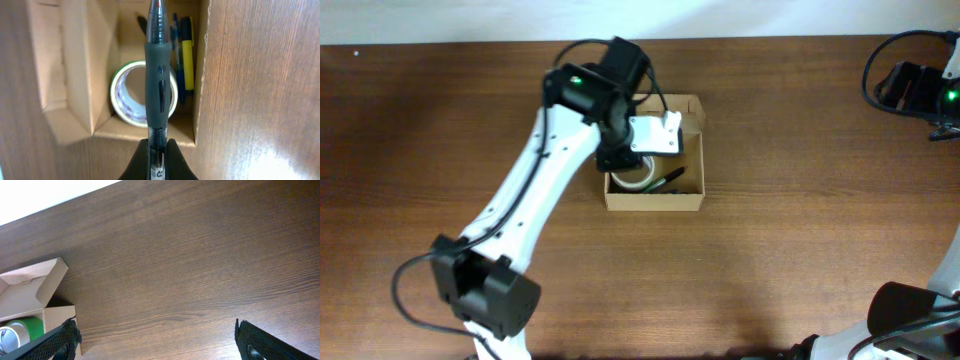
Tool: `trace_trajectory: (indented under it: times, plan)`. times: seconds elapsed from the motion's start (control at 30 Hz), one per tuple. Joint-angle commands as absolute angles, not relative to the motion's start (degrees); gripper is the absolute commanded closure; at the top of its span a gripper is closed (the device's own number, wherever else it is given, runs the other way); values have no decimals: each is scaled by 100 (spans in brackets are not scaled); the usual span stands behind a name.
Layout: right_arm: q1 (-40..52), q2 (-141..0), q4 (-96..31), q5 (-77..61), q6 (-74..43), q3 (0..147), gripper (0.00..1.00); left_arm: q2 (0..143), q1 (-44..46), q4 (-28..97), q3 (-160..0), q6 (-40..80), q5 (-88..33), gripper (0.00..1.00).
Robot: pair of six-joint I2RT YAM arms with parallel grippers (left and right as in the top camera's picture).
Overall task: Pack container
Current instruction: 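Carry the dark pen into the box and release it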
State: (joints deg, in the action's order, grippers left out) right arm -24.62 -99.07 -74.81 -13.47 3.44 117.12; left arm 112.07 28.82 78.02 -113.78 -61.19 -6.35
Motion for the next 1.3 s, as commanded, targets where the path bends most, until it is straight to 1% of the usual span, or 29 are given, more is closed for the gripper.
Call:
trace_trajectory:
  times: [0.0, 0.2, 0.4, 0.53, 0.9, 0.93, 0.97, 1.0, 1.03, 1.07, 1.13, 1.17, 1.23, 1.27]
  plan:
    - [-2477, -9900, -7478, -1420, 355, 11760, 1, 11596, 2967, 7758, -11334, -6412, -489, 99]
    - [-2477, -9900, -7478, -1420, 355, 11760, 1, 12208, 3068, 7660, -11334, -5900, -513, 98]
    - [-2477, -9900, -7478, -1420, 355, 11760, 1, 12556, 3304, 7636, -11334, -5830, -510, 98]
    - [-2477, -9900, -7478, -1420, 355, 11760, 1, 12604, 3441, 7546, -11330, -5568, -513, 98]
    - [-2477, -9900, -7478, -1420, 355, 11760, 1, 12606, 3516, 7566, -11330, -5457, -510, 98]
    - [-2477, -9900, -7478, -1420, 355, 11760, 1, 12606, 3516, 7568, -11330, -5437, -508, 90]
    - [-2477, -9900, -7478, -1420, 355, 11760, 1, 12604, 3516, 7566, -11330, -5389, -506, 78]
    - [-2477, -9900, -7478, -1420, 355, 11760, 1, 12604, 3516, 7566, -11330, -5332, -482, 68]
    - [-2477, -9900, -7478, -1420, 355, 11760, 1, 12604, 3516, 7575, -11330, -5306, -410, 61]
    - [-2477, -9900, -7478, -1420, 355, 11760, 1, 12602, 3516, 7585, -11332, -5229, -301, 58]
    - [-2477, -9900, -7478, -1417, 355, 11760, 1, 12575, 3518, 7594, -11360, -5033, -141, 57]
    - [-2477, -9900, -7478, -1420, 355, 11760, 1, 12529, 3516, 7592, -11395, -4912, -150, 55]
    - [-2477, -9900, -7478, -1420, 355, 11760, 1, 12368, 3511, 7592, -11467, -4744, -145, 48]
    - [-2477, -9900, -7478, -1420, 355, 11760, 1, 12237, 3511, 7594, -11498, -4678, -139, 46]
